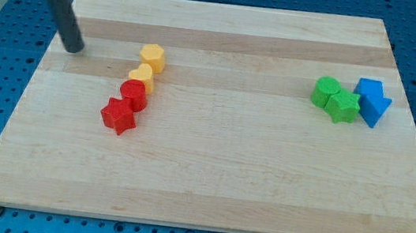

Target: Place the yellow hexagon diagonal to the yellow heart

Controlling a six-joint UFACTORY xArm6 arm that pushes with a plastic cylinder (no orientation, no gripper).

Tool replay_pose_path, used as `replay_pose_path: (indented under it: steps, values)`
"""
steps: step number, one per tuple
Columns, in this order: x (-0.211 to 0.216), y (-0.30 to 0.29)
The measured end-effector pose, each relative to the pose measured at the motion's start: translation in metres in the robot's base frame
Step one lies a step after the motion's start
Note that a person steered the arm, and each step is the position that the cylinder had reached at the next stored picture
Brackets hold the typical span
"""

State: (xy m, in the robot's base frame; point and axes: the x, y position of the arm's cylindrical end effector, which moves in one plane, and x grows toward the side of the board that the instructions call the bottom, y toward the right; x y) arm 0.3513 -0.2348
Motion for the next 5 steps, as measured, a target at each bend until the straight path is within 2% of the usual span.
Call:
replay_pose_path:
  steps: [2, 3, 4, 5]
  values:
    - [-0.015, 0.183]
    - [-0.017, 0.154]
    - [-0.011, 0.092]
    - [0.012, 0.099]
